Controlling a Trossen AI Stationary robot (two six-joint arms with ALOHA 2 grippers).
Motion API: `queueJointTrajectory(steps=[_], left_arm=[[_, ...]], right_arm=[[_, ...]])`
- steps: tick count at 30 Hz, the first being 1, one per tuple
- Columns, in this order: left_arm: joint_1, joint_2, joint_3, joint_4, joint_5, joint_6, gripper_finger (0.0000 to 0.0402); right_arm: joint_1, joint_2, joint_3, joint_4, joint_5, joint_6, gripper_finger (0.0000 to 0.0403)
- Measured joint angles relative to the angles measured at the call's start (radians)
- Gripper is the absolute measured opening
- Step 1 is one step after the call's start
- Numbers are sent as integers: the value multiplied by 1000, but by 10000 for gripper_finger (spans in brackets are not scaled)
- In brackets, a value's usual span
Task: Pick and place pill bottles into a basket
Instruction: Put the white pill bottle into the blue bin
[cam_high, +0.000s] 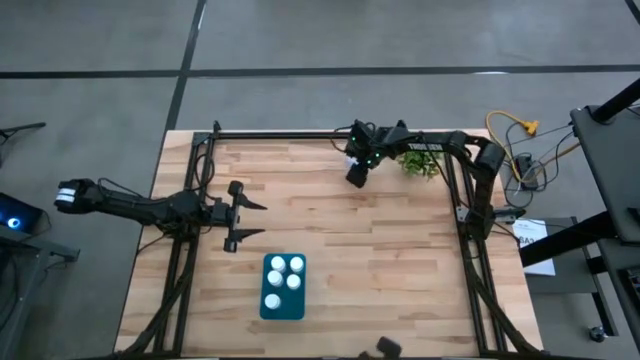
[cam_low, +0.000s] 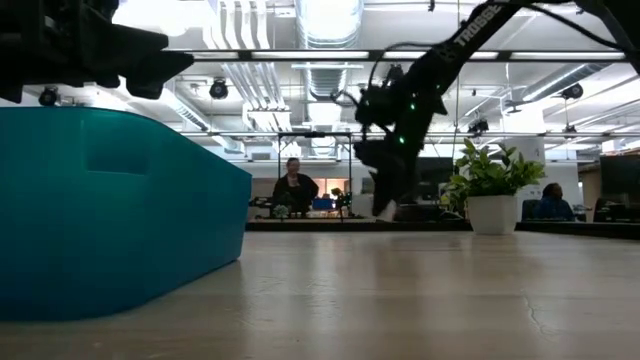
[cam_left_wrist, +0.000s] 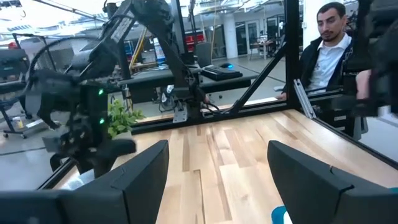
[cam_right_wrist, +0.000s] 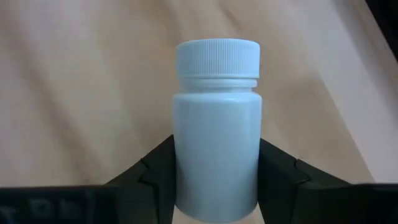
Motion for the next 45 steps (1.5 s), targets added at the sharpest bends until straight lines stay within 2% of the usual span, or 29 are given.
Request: queueJointTrajectory(steps=[8,14,21,29,33,45], left_arm=[[0,0,0,-58,-48,-1,256],[0,19,2,-72,-66,-9,256],[0,95,52,-94,-81,-27,256],[0,248,148,-98,-81,-53,256],[0,334,211,-93,-81,-56,256],[-1,574,359,-95,-75,-49,256]], right_arm=[[160,-62,-4,170,-190,-127,151],[278,-89,19,186,-210,-136,151],[407,-91,74,198,-203,-128,150],[519,-91,129,192,-91,-151,150],[544,-91,143,187,-31,-155,150],[554,-91,145,179,-25,-157,148]])
